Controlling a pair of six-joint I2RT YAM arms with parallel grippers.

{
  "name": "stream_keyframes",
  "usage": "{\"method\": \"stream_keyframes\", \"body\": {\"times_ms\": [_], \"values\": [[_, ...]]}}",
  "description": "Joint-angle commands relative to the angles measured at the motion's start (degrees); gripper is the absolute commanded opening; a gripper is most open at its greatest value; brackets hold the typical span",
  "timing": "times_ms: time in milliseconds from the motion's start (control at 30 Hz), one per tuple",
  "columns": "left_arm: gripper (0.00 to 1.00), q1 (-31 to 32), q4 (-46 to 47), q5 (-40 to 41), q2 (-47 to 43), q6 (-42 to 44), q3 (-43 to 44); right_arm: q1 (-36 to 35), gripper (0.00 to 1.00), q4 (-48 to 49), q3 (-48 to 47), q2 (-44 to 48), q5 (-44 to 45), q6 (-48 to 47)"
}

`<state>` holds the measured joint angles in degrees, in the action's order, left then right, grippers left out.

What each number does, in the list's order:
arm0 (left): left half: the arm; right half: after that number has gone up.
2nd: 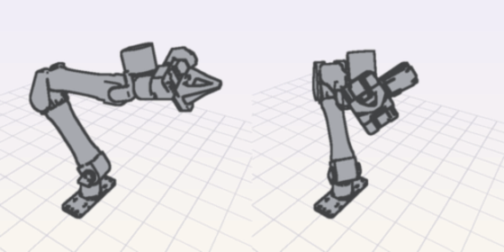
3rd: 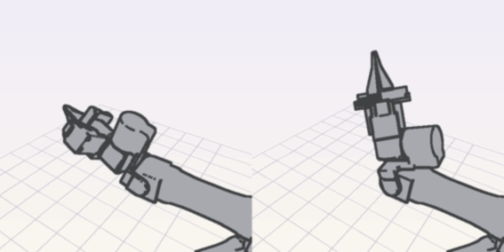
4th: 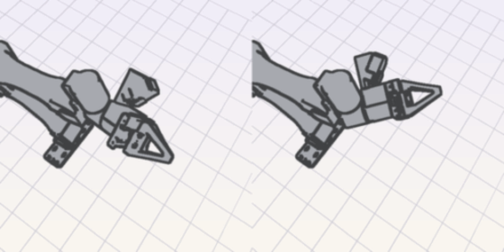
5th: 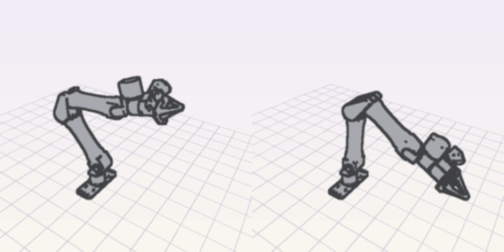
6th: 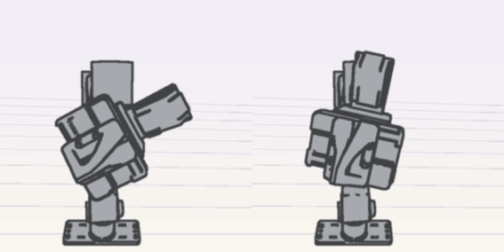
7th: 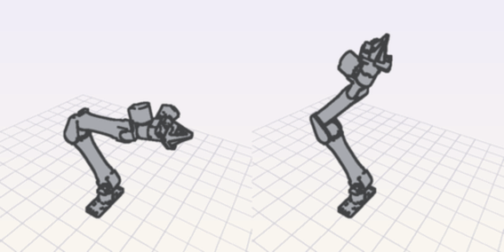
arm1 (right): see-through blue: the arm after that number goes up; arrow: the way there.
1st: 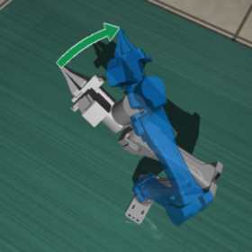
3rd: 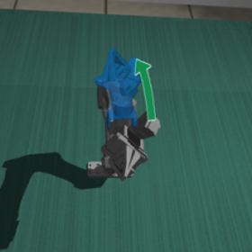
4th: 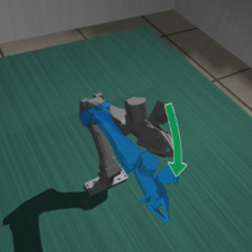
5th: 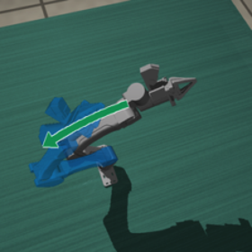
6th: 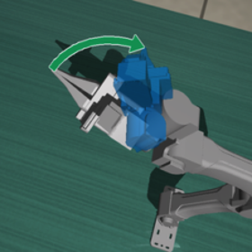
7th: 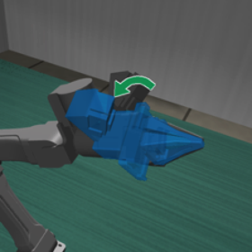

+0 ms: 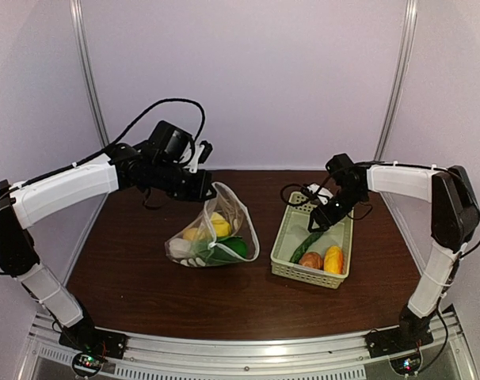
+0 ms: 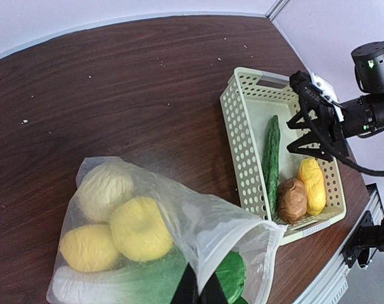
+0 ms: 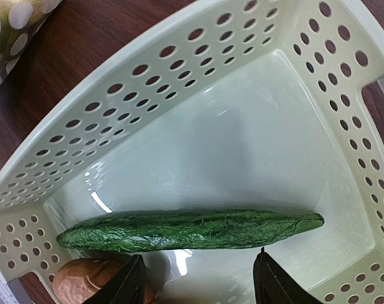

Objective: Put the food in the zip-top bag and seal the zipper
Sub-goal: Pick up the fake vegetable from the bin.

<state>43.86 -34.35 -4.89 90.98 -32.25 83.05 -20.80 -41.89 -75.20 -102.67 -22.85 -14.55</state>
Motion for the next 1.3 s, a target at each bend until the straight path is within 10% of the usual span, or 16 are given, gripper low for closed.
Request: {"method": "stream_keyframes", "body": {"times_ms": [0, 1267], "values": [[0.00, -0.36, 1.71, -0.20, -1.04, -0.64, -0.25, 0.23, 0.60, 5.54, 2.66, -0.99, 3.38, 9.72], [0.00, -0.35, 1.47, 0.26, -1.91, -3.47, -1.39, 0.76, 0.48, 16.73, 4.21, -8.86, -2.79, 43.67]]}}
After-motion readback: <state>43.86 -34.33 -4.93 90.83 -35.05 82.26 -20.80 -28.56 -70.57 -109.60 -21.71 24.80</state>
